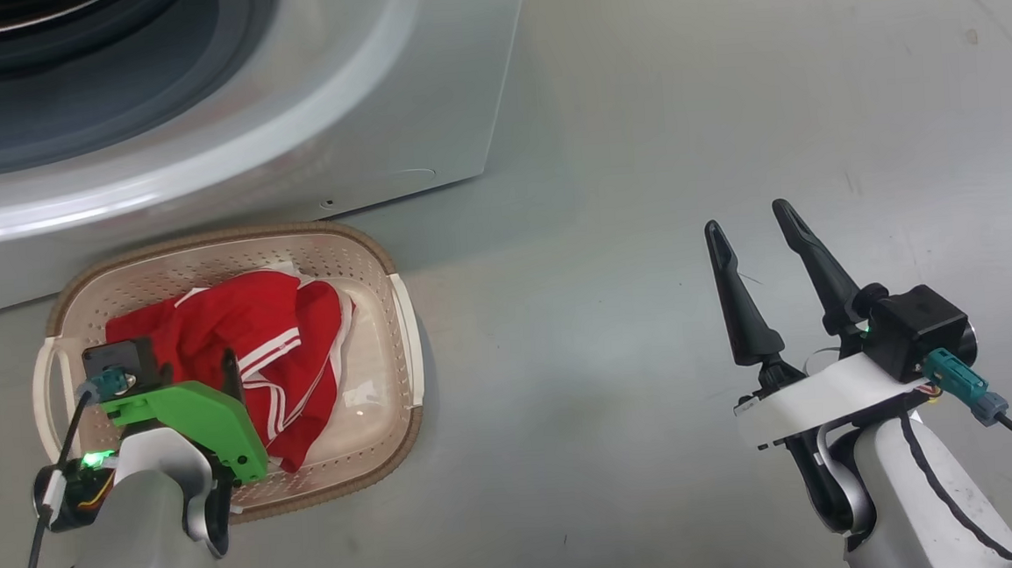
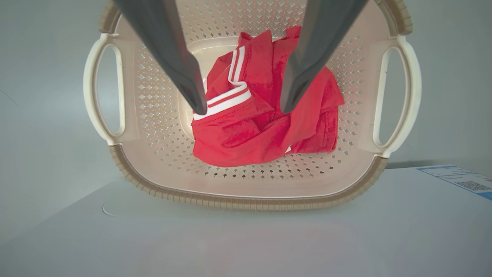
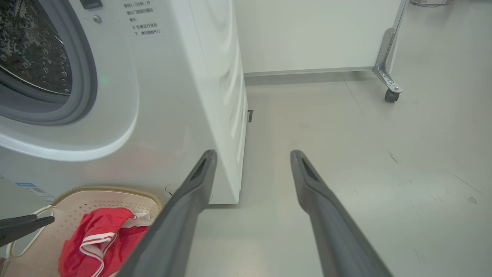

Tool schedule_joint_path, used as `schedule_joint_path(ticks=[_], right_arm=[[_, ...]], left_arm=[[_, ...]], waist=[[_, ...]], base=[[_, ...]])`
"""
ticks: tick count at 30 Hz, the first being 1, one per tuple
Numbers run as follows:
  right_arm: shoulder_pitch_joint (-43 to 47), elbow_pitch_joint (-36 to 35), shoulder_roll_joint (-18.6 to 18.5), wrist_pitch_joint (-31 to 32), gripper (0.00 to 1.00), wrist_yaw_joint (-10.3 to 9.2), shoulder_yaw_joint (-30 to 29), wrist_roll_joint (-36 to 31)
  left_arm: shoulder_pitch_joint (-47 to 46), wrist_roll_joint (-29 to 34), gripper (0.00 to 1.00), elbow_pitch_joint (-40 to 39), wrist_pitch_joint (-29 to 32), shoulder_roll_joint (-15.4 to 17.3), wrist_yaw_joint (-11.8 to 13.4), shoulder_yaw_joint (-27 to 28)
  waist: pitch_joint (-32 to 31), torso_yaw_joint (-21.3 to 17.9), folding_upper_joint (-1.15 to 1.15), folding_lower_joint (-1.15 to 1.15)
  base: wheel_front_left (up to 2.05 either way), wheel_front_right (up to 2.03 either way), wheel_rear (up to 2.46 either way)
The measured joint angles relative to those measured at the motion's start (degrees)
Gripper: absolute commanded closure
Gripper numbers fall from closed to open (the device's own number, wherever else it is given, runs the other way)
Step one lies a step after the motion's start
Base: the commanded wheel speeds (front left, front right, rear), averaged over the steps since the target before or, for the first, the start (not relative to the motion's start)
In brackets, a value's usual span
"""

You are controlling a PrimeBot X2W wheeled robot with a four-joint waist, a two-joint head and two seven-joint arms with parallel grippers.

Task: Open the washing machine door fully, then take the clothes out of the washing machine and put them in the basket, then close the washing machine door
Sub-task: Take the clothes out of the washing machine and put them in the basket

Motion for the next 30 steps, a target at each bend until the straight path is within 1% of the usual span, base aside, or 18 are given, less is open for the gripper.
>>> schedule_joint_path(ticks=[8, 14, 19, 20, 22, 24, 30], right_arm=[[0.03, 2.13, -0.01, -0.49, 0.0, -0.01, -0.26, 0.0], [0.15, 3.61, 0.0, -0.54, 0.0, 0.01, -0.19, 0.0], [1.27, 4.34, -0.08, -0.58, 0.0, -0.09, -0.74, 0.01], [1.65, 4.46, -0.18, -0.58, 0.0, -0.45, -1.01, 0.01], [2.38, 4.86, -0.35, -0.59, 0.0, -0.54, -1.52, 0.05], [3.09, 5.33, -0.41, -0.67, 0.0, -0.9, -1.68, 0.19], [4.58, 6.33, -0.92, -0.99, 0.0, -1.03, -1.44, -0.04]], left_arm=[[0.02, 1.14, 0.0, 0.77, -6.08, 0.0, -1.99, -1.54], [1.1, 1.32, 0.0, -0.82, -12.13, 0.36, -3.67, -1.7], [2.78, 2.81, 0.0, -2.5, -13.35, 0.54, -4.16, -2.64], [2.95, 3.34, 0.0, -2.98, -13.35, 0.55, -4.63, -3.36], [3.1, 3.83, 0.0, -4.22, -13.43, 0.36, -5.09, -3.96], [3.33, 4.25, 0.0, -5.44, -13.67, 0.34, -5.09, -4.15], [5.61, 4.72, 0.0, -9.87, -13.93, 0.37, -4.94, -3.9]], waist=[[-2.84, 1.46, 0.0, 0.0], [-5.97, 2.4, 0.0, 0.0], [-8.25, 2.94, 0.0, 0.0], [-8.82, 3.12, 0.0, 0.0], [-9.92, 3.52, 0.0, -0.01], [-11.04, 3.98, 0.0, 0.0], [-14.5, 5.32, 0.0, -0.01]], base=[[0.0, 0.0, 0.0], [0.0, 0.0, 0.0], [0.0, 0.0, 0.0], [0.0, 0.0, 0.0], [0.0, 0.0, 0.0], [0.0, 0.0, 0.0], [0.0, 0.0, 0.0]])
